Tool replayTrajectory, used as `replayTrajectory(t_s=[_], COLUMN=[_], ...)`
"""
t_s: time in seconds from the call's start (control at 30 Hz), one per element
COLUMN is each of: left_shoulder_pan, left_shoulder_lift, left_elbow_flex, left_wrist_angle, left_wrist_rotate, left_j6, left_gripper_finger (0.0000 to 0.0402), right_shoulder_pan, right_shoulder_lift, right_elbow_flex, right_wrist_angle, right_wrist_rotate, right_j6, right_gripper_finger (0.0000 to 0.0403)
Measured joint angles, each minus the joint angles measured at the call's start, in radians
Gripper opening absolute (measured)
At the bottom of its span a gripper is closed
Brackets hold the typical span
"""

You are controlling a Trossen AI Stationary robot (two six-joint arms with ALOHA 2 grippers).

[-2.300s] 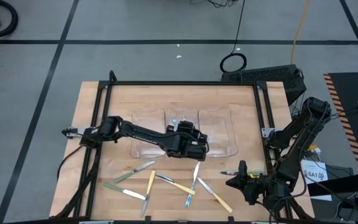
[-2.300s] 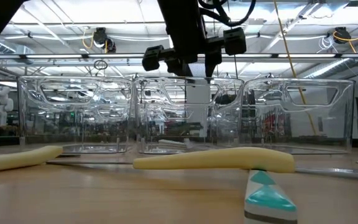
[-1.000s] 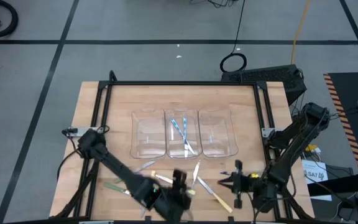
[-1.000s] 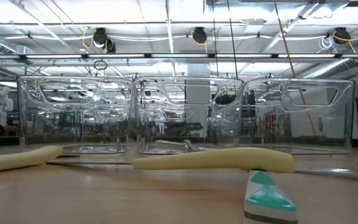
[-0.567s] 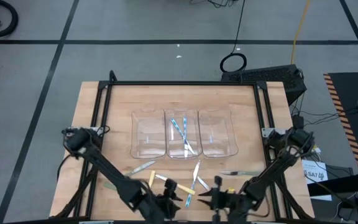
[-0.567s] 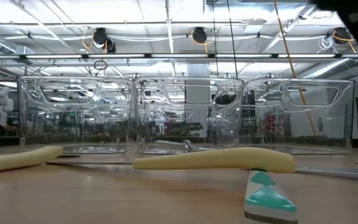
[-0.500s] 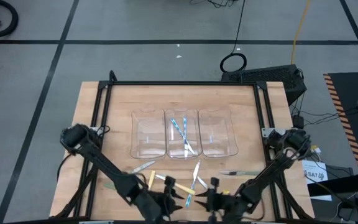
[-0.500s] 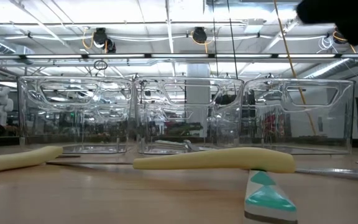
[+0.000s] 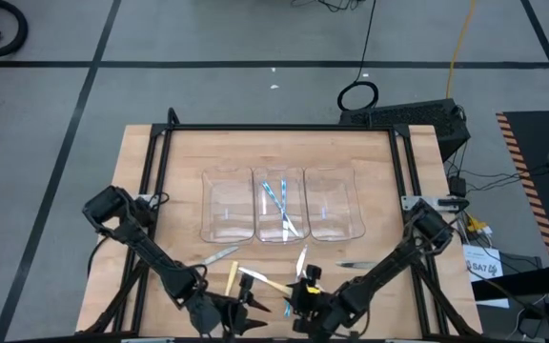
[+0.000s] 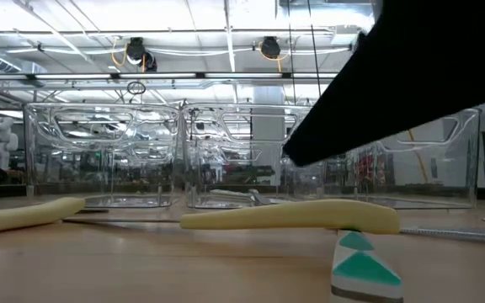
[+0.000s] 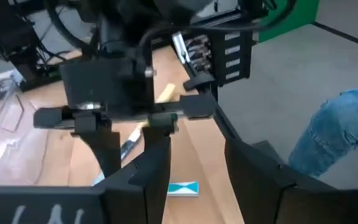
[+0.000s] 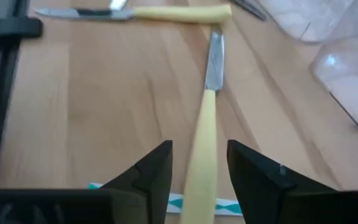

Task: Sort silverware by color (type)
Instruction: Put the center yellow knife into the right transparent bin

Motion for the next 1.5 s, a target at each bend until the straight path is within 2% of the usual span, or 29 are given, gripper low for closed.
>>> replayTrajectory(t_s=[0.17,0.3,0.67,0.93,1.13,1.3,1.5], left_shoulder_pan=[-0.027,-0.036,-0.020,-0.014,-0.005,-0.005,-0.009], left_shoulder_lift=[0.004,-0.004,-0.003,-0.003,-0.003,-0.003,-0.003], left_elbow_flex=[-0.169,-0.256,-0.259,-0.259,-0.259,-0.249,-0.200], left_wrist_angle=[0.282,0.431,0.438,0.435,0.440,0.550,0.526], left_wrist_rotate=[-0.015,-0.031,-0.031,-0.031,-0.031,-0.023,-0.021], left_j6=[0.008,-0.012,-0.022,-0.010,-0.020,-0.002,0.047], left_gripper_finger=[0.0161,0.0161,0.0161,0.0161,0.0161,0.0161,0.0161], right_shoulder_pan=[-0.042,-0.067,-0.124,-0.126,-0.126,-0.127,-0.126], right_shoulder_lift=[0.009,0.011,0.040,0.047,0.048,0.029,-0.018], right_elbow_flex=[0.000,0.000,0.001,0.003,0.002,0.000,-0.003], right_wrist_angle=[-0.009,-0.028,-0.046,-0.044,-0.043,-0.056,-0.067], right_wrist_rotate=[-0.114,-0.142,-0.242,-0.237,-0.239,-0.243,-0.251], right_j6=[0.022,0.037,0.050,0.066,0.058,0.041,0.007], right_gripper_finger=[0.0148,0.0148,0.0143,0.0071,0.0069,0.0070,0.0070])
